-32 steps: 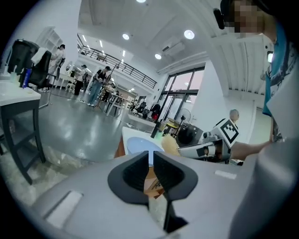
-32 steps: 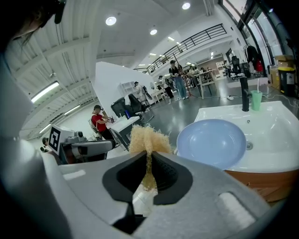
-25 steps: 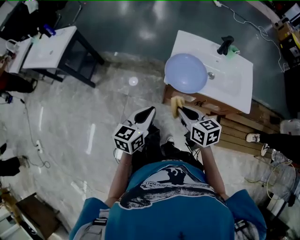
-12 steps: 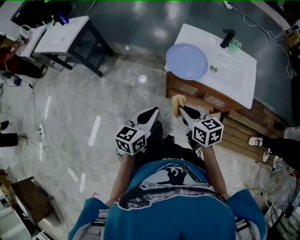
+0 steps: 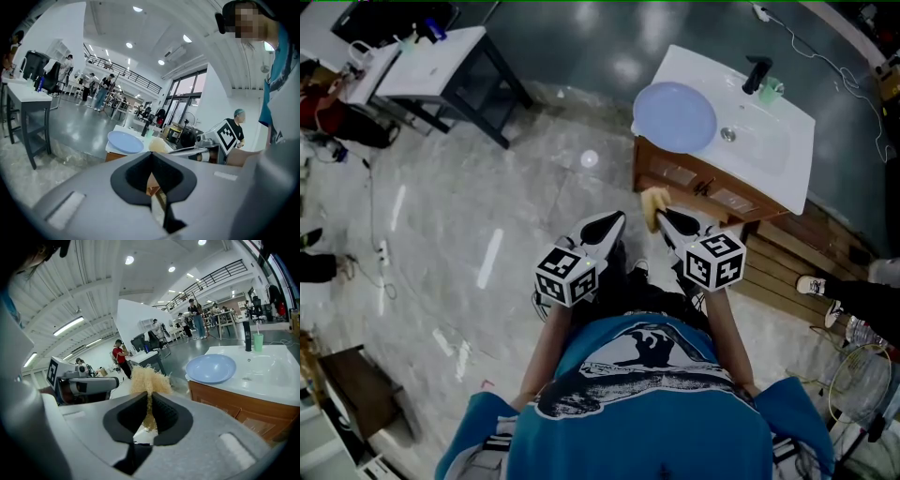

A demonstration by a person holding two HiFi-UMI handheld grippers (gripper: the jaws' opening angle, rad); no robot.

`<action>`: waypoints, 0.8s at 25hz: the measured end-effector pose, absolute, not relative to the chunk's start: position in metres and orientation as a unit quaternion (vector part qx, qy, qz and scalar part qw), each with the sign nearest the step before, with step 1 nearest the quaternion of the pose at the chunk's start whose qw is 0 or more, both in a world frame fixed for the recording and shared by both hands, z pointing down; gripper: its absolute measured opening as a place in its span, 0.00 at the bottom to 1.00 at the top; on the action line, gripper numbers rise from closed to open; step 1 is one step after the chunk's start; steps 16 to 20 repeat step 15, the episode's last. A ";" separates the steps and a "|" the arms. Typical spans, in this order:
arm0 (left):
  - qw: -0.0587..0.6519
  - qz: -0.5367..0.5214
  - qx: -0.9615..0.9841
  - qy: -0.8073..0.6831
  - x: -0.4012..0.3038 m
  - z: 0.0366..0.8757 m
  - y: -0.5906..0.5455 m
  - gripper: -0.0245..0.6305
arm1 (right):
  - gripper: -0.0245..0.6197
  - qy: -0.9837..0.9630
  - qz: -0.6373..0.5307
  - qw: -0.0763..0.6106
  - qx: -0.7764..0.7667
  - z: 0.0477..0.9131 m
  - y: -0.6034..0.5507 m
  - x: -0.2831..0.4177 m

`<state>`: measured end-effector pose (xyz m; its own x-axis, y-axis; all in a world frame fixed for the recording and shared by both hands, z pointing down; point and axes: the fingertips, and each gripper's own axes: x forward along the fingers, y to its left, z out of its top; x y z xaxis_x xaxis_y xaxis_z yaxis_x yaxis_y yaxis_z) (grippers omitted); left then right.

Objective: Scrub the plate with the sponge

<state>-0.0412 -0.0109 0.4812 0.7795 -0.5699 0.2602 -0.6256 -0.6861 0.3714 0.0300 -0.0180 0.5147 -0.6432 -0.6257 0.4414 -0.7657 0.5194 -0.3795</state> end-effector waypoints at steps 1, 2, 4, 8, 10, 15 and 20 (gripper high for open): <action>0.224 0.061 0.917 -0.326 -0.041 0.480 -0.011 0.06 | 0.08 -0.863 0.279 0.126 0.403 0.514 -0.018 0.030; 0.223 0.060 0.917 -0.325 -0.040 0.480 -0.011 0.06 | 0.08 -0.863 0.279 0.126 0.403 0.514 -0.018 0.030; 0.222 0.059 0.917 -0.325 -0.039 0.479 -0.011 0.06 | 0.08 -0.863 0.278 0.126 0.403 0.514 -0.018 0.030; 0.221 0.062 0.919 -0.321 -0.038 0.479 -0.011 0.06 | 0.08 -0.863 0.276 0.128 0.404 0.513 -0.018 0.030; 0.221 0.063 0.919 -0.319 -0.038 0.480 -0.010 0.06 | 0.08 -0.863 0.276 0.127 0.403 0.513 -0.019 0.029; 0.221 0.065 0.920 -0.316 -0.038 0.483 -0.009 0.06 | 0.08 -0.866 0.273 0.125 0.401 0.513 -0.021 0.025; 0.221 0.065 0.920 -0.316 -0.038 0.483 -0.009 0.06 | 0.08 -0.866 0.273 0.125 0.401 0.513 -0.021 0.025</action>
